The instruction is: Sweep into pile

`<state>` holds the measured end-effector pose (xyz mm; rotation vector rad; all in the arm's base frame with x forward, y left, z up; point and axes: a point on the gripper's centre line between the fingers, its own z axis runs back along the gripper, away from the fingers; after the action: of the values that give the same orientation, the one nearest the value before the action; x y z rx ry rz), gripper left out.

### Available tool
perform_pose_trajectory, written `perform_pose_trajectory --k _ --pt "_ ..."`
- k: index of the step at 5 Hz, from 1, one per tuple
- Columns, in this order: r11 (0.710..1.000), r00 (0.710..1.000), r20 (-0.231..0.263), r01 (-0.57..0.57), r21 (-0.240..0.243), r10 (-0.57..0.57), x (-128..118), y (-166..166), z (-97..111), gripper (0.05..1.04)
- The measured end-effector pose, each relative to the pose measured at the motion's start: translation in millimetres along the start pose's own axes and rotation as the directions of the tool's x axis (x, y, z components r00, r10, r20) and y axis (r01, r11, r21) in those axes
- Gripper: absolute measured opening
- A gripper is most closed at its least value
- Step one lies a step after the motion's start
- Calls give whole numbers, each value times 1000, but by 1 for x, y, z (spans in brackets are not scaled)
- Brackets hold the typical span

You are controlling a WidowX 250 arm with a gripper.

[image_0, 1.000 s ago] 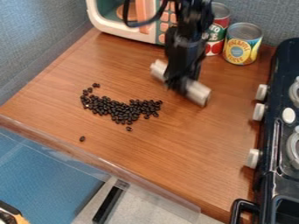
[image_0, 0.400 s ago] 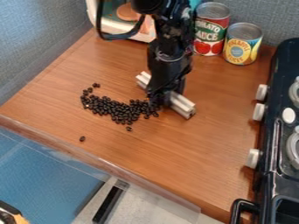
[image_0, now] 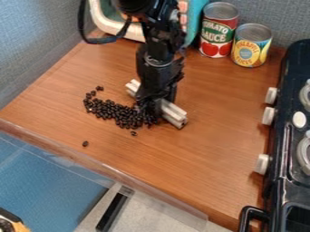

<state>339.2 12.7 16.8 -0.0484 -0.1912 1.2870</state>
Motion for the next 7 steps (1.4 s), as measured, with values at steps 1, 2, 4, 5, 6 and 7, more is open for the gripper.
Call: perform_pose_trajectory --k 1,2,4,5,6,7 --pt "1000 1000 7 -19 17 19 8 13 1 381" --pt "1000 1000 20 -7 14 7 12 19 1 381" --pt "1000 999 43 20 12 -20 15 30 1 381" --pt "999 998 52 26 22 -27 18 38 3 381" --pt "999 998 55 32 23 -33 18 47 7 381" --pt "999 998 58 27 21 -28 21 52 9 381"
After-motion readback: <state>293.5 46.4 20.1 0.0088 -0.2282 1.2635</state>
